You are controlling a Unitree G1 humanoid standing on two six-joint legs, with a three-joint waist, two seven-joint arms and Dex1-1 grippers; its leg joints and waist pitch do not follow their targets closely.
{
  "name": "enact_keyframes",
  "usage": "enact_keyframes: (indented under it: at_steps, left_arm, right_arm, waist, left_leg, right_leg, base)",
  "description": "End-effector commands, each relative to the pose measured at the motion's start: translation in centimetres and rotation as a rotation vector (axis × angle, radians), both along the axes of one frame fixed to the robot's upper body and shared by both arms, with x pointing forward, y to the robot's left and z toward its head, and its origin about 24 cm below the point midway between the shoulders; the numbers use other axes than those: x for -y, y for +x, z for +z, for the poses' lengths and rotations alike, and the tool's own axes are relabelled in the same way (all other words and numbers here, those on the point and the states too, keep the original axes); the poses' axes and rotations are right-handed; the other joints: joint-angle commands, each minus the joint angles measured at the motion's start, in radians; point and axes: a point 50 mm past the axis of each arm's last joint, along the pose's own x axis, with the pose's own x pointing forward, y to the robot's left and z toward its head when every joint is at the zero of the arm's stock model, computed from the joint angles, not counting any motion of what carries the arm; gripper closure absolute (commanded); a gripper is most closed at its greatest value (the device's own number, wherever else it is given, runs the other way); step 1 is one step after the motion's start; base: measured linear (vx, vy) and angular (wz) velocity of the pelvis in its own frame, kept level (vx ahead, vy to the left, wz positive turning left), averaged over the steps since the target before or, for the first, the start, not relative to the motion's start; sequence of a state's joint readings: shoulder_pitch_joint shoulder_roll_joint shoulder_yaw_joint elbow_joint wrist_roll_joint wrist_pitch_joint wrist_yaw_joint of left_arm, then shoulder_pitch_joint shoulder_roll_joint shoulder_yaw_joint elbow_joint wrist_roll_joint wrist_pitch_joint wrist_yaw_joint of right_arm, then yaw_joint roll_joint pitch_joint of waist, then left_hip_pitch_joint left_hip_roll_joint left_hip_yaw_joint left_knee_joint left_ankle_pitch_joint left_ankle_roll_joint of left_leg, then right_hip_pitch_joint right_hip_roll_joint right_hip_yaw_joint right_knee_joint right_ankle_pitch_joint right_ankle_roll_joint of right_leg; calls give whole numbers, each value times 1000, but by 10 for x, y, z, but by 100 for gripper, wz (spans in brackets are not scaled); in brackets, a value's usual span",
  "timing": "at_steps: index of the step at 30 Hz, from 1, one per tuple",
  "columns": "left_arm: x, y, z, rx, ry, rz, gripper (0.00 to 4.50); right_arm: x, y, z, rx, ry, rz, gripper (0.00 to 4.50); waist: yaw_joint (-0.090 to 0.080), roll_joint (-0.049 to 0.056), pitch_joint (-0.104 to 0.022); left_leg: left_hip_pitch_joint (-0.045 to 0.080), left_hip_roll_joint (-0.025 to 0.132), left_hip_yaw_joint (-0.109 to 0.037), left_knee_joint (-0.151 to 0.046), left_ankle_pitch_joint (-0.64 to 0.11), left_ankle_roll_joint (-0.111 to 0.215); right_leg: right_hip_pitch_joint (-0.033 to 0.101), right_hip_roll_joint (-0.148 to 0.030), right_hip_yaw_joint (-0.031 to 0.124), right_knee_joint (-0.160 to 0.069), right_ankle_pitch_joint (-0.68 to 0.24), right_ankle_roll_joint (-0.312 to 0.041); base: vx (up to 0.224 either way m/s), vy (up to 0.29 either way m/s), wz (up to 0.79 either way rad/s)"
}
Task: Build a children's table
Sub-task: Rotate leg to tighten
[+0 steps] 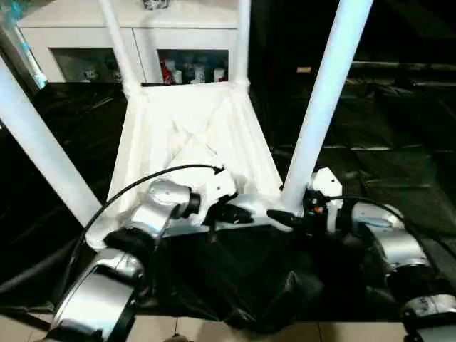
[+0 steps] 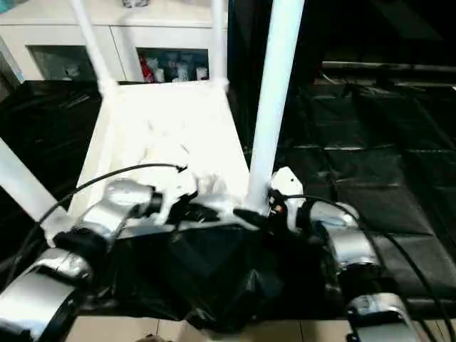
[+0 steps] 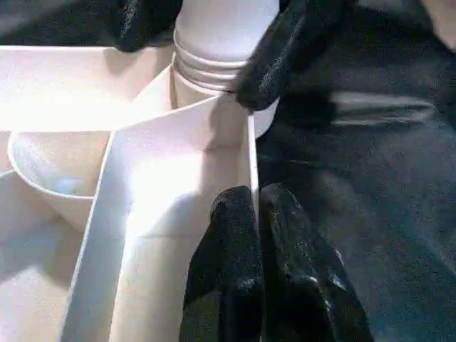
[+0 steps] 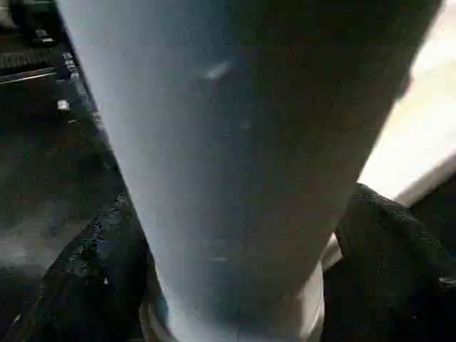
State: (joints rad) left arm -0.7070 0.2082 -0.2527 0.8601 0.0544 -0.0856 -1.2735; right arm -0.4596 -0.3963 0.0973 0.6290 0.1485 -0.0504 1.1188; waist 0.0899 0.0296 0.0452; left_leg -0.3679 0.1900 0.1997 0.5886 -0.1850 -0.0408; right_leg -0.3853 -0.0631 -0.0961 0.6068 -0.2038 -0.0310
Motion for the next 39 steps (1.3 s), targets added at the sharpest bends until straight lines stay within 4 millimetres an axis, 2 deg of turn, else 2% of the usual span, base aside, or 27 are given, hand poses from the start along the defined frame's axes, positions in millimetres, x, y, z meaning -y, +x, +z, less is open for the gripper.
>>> enact_keyframes:
  at_steps: [1,4,9,15,16,18,19,21,22,23,24,25,26,27,28,29,30,32,33,35,39]
  left_arm:
    - [0,-7,-1,-31,-31,-55,450]
    - [-3,-7,0,-27,-30,-54,450]
    - [-3,-8,1,-25,-36,-50,450]
    - [-2,-8,2,-25,-42,-46,450]
    - [-2,-8,2,-21,-46,-37,450]
    - [0,-2,0,7,-33,39,450]
    - [2,2,-1,23,-22,94,450]
    - [5,7,-1,47,-15,154,450]
    - [12,13,0,63,-13,218,450]
    - [13,13,0,65,-13,221,450]
    - [13,13,0,65,-13,221,450]
    - [20,17,1,80,-9,273,450]
    - [22,18,1,84,-9,287,450]
    - [23,19,1,85,-8,290,450]
    - [33,22,1,104,-4,347,450]
    - [40,23,1,110,-3,366,450]
    - [46,24,1,116,-3,380,450]
    - [54,23,3,120,-15,376,450]
    - [56,23,4,119,-21,369,450]
    - [57,22,5,122,-30,353,450]
    - [53,20,5,120,-43,316,450]
  right_arm:
    - [4,-3,4,4,-18,52,65]
    - [5,-4,3,-5,-27,72,90]
    - [1,-6,1,-18,-2,91,136]
    - [-3,-10,-2,-53,36,103,174]
    - [-3,-10,-3,-54,39,90,177]
    - [-3,-5,-13,-55,21,-41,178]
    - [-3,0,-19,-39,-11,-134,180]
    - [-2,4,-26,-34,-42,-251,180]
    - [-4,12,-32,-49,-29,-434,180]
    - [-4,13,-32,-50,-28,-443,181]
    - [-4,13,-32,-50,-28,-443,181]
    - [-8,17,-35,-79,8,-567,181]
    - [-11,18,-36,-88,22,-595,181]
    - [-11,18,-36,-90,24,-600,181]
    - [-24,22,-39,-101,39,-664,181]
    - [-35,23,-40,-106,36,-679,181]
    - [-43,24,-41,-105,27,-676,181]
    - [-62,24,-37,-88,60,-604,181]
    - [-67,24,-34,-82,91,-573,146]
    - [-73,23,-27,-65,138,-510,112]
    - [-70,23,-20,-39,153,-437,89]
  waist:
    - [-1,-22,-57]
    - [-1,-22,-58]
    - [-1,-25,-57]
    - [0,-25,-58]
    - [0,-25,-58]
    - [-1,-24,-57]
    - [-9,-25,-53]
    - [-16,-26,-49]
    - [-22,-29,-49]
    - [-30,-24,-45]
    - [-35,-26,-45]
    - [-35,-28,-47]
    - [-35,-23,-46]
    - [-39,-24,-45]
    - [-37,-18,-49]
    - [-39,-21,-48]
    - [-41,-21,-50]
    - [-37,-23,-52]
    - [-36,-24,-53]
    - [-31,-26,-54]
    - [-29,-29,-52]
  left_leg:
    - [8,59,-26,-60,-155,107]
    - [6,58,-26,-58,-139,112]
    - [6,56,-25,-58,-140,110]
    - [7,57,-25,-57,-130,115]
    - [6,57,-25,-57,-131,114]
    - [7,57,-25,-58,-133,109]
    - [8,54,-26,-60,-154,87]
    - [12,50,-28,-63,-182,67]
    - [14,48,-29,-63,-201,54]
    - [19,49,-31,-67,-223,41]
    - [17,47,-32,-66,-235,39]
    - [15,48,-33,-66,-234,43]
    - [20,50,-31,-66,-236,44]
    - [21,49,-32,-67,-246,42]
    - [18,51,-33,-67,-231,41]
    - [20,53,-32,-69,-230,39]
    - [20,52,-33,-69,-229,33]
    - [17,49,-29,-64,-206,48]
    - [14,48,-29,-63,-199,55]
    - [11,48,-28,-63,-176,76]
    - [10,49,-28,-63,-177,84]
  right_leg:
    - [46,-101,62,-85,-219,-191]
    - [46,-100,61,-81,-192,-197]
    - [45,-99,60,-83,-220,-186]
    - [45,-99,61,-81,-197,-188]
    - [45,-99,61,-81,-199,-188]
    - [43,-99,61,-82,-207,-187]
    - [39,-100,60,-88,-255,-180]
    - [38,-101,59,-97,-317,-168]
    - [39,-102,58,-102,-369,-155]
    - [32,-100,60,-109,-408,-148]
    - [35,-101,58,-110,-427,-142]
    - [38,-102,59,-112,-431,-134]
    - [32,-102,63,-113,-425,-135]
    - [31,-99,62,-113,-426,-139]
    - [34,-101,64,-108,-390,-143]
    - [32,-98,64,-109,-374,-147]
    - [33,-98,64,-104,-349,-159]
    - [37,-102,67,-101,-295,-174]
    - [40,-103,67,-99,-284,-175]
    - [44,-103,66,-96,-254,-176]
    - [44,-103,64,-98,-278,-171]
  base:
    - [0,0,0]
    - [0,0,0]
    - [0,0,0]
    - [0,0,0]
    - [0,0,0]
    - [0,0,0]
    - [0,0,0]
    - [0,0,0]
    - [0,0,0]
    - [0,0,0]
    - [0,0,0]
    - [0,0,0]
    - [0,0,0]
    - [0,0,0]
    - [0,0,0]
    - [0,0,0]
    - [0,0,0]
    - [0,0,0]
    - [0,0,0]
    - [0,0,0]
    - [0,0,0]
